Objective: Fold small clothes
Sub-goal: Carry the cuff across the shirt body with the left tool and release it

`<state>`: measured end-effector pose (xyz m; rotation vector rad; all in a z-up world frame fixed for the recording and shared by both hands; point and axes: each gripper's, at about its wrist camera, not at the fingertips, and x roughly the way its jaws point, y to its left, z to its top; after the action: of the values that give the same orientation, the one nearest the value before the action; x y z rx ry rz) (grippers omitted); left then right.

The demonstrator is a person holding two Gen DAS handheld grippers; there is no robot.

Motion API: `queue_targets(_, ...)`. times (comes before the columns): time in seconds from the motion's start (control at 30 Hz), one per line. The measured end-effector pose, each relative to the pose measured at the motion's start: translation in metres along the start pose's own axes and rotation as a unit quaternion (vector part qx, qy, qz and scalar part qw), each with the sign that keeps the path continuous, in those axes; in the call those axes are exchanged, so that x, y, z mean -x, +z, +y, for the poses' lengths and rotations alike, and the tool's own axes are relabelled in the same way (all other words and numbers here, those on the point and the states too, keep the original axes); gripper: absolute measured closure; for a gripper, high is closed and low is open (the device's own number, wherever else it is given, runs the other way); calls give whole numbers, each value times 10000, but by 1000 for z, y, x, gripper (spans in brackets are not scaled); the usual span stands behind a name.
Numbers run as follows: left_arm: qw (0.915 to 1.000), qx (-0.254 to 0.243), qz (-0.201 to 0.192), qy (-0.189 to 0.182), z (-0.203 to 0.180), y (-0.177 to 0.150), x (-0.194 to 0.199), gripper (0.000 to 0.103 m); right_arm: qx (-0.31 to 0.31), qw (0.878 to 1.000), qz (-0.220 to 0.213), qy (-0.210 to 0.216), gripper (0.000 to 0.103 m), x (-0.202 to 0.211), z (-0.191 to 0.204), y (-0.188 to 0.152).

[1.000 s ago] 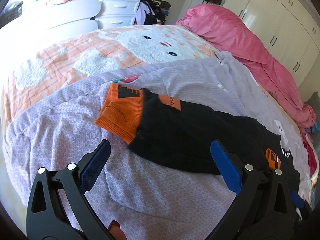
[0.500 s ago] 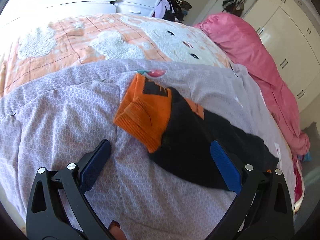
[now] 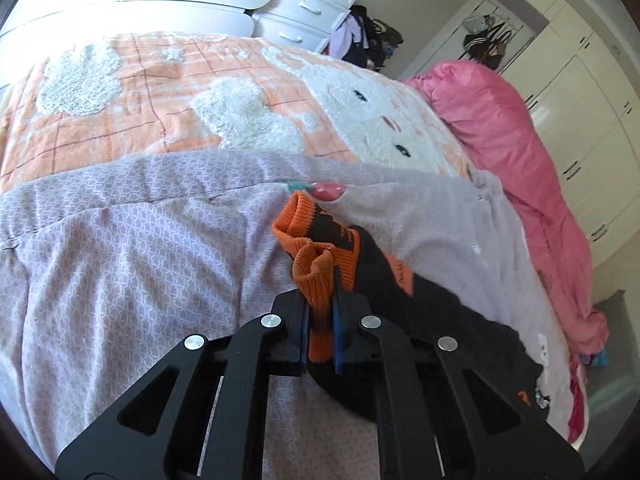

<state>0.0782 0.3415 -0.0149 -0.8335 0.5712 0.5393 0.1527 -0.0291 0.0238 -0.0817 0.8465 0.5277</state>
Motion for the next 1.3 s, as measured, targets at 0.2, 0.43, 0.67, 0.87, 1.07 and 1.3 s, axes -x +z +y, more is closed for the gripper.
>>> queue_targets(0.2, 9987, -169, -266, -412, -10, -2, 22, 101, -335, 9992, -31, -234, 9, 16, -38, -16)
queue_targets(0.43, 9923, -767, -693, -681, -39, -12, 53, 101, -947, 9947, -228, -319, 9, 39, -83, -32)
queue_targets(0.67, 9838, -1279, -774, -991, -79, -33, 80, 101, -1413, 9890, -317, -301, 9, 50, -114, -42)
queue_targets(0.87, 9769, -1534, -648, -1339, -118, -50, 96, 101, -1527, 9869, -377, -359, 9, 60, -130, -47)
queue_targets(1.07, 9664, -1912, -516, -1638, -158, -72, 103, 101, -1699, 9837, -480, -333, 9, 71, -144, -48)
queue_targets(1.3, 9523, -2401, -190, -1876, -193, -105, 101, 101, -1919, 9784, -659, -399, 9, 88, -161, -49)
